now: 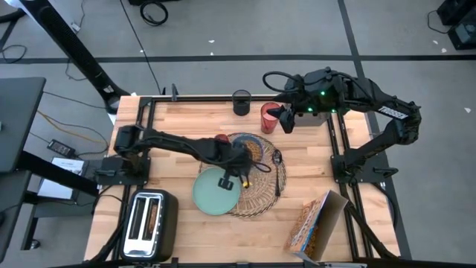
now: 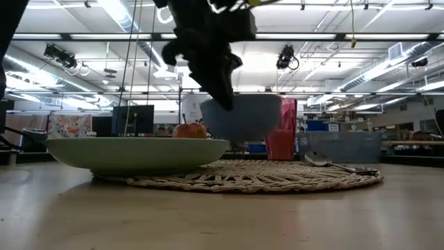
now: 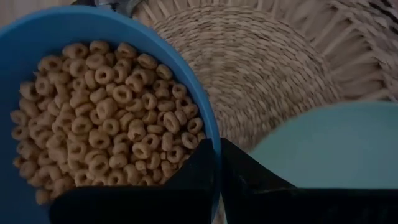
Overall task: Arrange a breakfast setting
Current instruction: Put the blue bowl on the brown table mat
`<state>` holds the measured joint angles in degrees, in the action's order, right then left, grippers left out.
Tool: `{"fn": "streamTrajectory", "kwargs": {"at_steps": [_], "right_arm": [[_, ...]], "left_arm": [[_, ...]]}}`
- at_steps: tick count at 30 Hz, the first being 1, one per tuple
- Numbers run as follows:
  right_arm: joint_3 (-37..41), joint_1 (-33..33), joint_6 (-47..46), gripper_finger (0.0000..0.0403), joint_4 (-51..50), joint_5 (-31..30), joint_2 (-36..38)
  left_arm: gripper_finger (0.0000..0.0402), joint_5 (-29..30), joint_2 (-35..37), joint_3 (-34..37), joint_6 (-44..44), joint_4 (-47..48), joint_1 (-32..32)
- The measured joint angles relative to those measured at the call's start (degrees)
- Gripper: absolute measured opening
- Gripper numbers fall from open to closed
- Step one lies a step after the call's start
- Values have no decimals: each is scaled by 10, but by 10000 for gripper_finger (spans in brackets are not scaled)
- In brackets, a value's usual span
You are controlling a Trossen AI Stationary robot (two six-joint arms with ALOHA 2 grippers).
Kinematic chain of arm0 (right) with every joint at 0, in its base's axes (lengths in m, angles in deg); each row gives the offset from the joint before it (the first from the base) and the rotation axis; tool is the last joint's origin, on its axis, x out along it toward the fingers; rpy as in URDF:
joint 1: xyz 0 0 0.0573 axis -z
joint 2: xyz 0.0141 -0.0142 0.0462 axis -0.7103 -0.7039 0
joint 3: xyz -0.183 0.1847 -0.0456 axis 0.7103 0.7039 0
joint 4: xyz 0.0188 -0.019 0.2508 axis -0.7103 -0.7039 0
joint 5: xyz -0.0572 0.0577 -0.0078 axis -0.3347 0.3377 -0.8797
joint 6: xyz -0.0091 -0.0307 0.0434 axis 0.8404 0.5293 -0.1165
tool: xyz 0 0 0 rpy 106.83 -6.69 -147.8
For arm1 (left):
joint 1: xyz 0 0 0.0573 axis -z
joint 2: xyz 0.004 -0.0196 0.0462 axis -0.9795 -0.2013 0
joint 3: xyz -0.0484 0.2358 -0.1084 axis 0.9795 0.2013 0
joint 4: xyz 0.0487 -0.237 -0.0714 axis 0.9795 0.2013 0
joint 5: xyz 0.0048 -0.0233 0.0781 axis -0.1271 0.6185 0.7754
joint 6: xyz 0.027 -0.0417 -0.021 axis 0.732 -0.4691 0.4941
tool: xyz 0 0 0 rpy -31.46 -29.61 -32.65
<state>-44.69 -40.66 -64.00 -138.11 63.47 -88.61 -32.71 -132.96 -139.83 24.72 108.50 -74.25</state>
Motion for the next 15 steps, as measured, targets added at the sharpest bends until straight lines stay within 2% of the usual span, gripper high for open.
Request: {"fn": "streamTrajectory", "kwargs": {"at_steps": [11, 15], "right_arm": [[0, 0, 1, 258, -5, 0, -1], [0, 0, 1, 258, -6, 0, -1]], "left_arm": [[14, -3, -58, -2, -5, -41, 24], [25, 0, -66, -2, -14, -46, 27]]}}
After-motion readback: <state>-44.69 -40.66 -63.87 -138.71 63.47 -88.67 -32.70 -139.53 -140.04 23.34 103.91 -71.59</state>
